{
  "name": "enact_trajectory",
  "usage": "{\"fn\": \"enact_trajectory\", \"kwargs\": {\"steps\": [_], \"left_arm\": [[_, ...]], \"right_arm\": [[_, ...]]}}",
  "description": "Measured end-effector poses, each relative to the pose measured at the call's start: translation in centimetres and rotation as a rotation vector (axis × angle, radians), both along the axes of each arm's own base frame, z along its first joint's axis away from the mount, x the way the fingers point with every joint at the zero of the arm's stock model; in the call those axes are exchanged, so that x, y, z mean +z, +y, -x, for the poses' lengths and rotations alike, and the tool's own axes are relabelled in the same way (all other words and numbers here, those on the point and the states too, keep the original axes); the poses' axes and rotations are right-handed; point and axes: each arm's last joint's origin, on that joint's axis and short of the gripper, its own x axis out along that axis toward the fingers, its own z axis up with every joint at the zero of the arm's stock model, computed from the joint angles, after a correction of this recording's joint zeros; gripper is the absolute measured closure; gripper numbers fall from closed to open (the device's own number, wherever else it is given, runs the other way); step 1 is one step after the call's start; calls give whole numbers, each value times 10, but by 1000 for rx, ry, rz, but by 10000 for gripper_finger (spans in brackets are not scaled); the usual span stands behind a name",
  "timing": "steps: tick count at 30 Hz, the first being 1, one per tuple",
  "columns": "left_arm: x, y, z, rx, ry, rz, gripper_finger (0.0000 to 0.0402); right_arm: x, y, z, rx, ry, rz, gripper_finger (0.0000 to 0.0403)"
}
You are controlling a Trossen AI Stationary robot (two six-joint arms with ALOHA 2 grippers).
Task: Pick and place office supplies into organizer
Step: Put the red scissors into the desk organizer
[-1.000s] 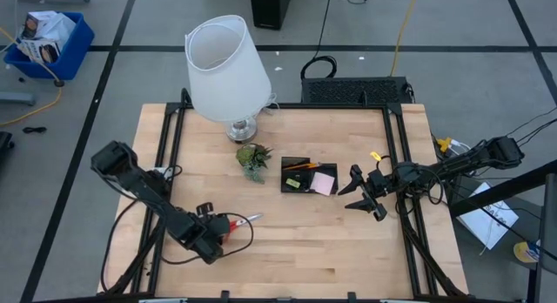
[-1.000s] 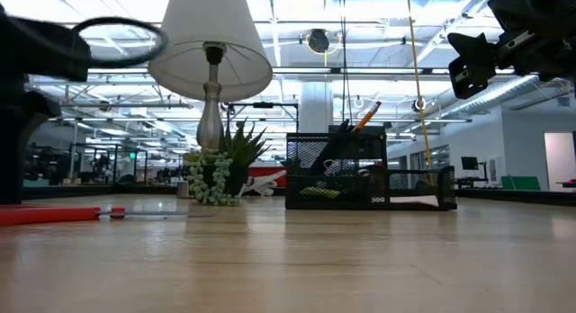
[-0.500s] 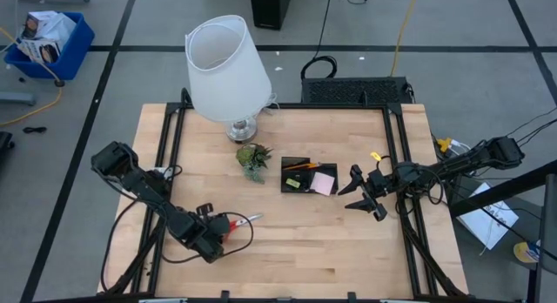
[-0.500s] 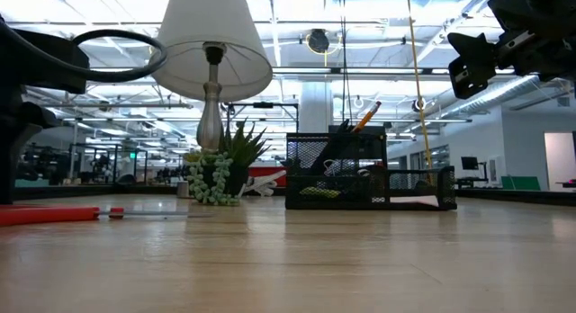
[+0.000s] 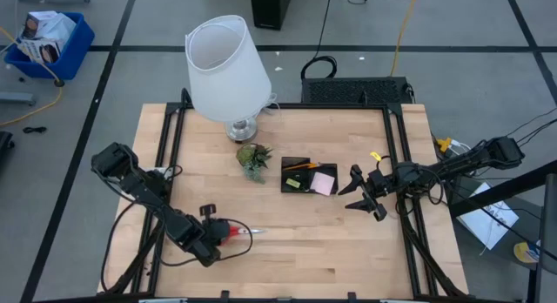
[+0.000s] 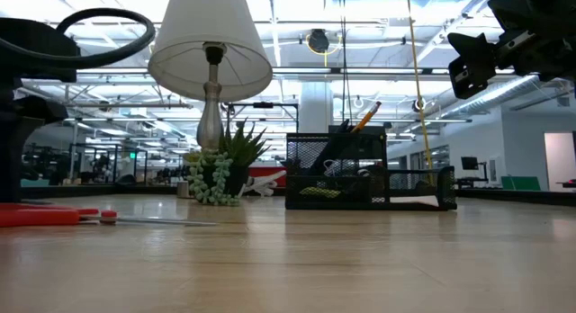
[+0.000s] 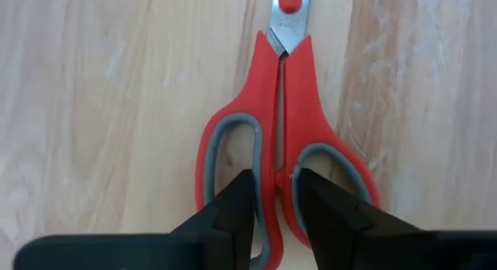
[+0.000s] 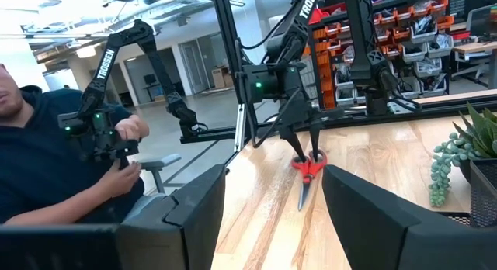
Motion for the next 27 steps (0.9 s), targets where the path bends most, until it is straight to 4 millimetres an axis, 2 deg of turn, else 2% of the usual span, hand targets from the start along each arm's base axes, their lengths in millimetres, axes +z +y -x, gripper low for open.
{"fn": "enact_trajectory", "kwargs": {"steps": [5,14,20,27], "left_arm": [[-1,2,0,-8,-20,-28,286],[0,0,-4,-172,-53,-96,324],[0,2,-6,-228,-72,-176,308],[0,7,-9,-260,-87,-259,312]], "right_arm": [[0,0,0,1,0,0,192],[0,0,0,0,0,0,191],[0,0,0,0,0,0,192],[0,0,0,0,0,0,191]]}}
